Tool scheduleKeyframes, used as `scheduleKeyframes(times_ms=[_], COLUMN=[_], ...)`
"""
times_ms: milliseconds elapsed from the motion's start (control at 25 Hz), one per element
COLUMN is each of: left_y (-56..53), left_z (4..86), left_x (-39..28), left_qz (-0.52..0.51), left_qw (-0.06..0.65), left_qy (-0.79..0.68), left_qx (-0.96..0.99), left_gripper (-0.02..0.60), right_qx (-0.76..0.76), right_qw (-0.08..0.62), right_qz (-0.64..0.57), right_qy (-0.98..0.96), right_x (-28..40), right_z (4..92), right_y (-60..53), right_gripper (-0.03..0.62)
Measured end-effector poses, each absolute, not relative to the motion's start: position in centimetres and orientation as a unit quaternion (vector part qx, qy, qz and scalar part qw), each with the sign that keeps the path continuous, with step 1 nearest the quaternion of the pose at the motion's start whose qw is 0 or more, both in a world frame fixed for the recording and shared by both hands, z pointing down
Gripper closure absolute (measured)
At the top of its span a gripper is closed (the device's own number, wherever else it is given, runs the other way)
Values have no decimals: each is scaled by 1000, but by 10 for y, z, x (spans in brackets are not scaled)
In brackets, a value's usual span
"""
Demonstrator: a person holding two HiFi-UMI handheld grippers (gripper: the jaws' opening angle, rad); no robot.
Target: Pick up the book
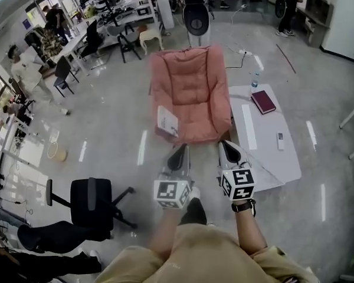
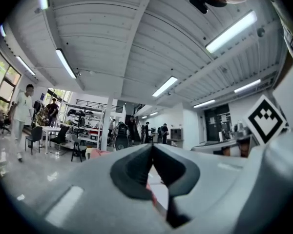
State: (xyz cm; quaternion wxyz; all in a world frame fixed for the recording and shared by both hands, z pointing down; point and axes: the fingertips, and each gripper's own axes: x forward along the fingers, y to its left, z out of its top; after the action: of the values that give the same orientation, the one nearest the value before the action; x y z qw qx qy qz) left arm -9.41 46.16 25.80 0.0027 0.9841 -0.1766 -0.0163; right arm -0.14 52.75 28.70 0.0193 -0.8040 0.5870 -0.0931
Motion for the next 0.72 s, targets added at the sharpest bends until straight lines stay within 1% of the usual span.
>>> scheduleKeyframes(times_ms=[200, 400, 720], left_y=[416, 349, 256], left_z=[253, 253, 255], left_x=[-64, -37, 5], left_qz=[-21, -22, -30], left_qw=[11, 27, 29], left_qy=[-168, -172, -167], left_qx=[985, 985, 985], left_gripper=[580, 580, 580], right_qx=[-804, -792, -788], right_qw=[14, 4, -17], right_qz=[-97, -92, -82], right_qy=[587, 603, 610], right_x=[25, 38, 71], right_z=[282, 276, 276], right_y=[478, 407, 313], right_gripper=[588, 588, 588])
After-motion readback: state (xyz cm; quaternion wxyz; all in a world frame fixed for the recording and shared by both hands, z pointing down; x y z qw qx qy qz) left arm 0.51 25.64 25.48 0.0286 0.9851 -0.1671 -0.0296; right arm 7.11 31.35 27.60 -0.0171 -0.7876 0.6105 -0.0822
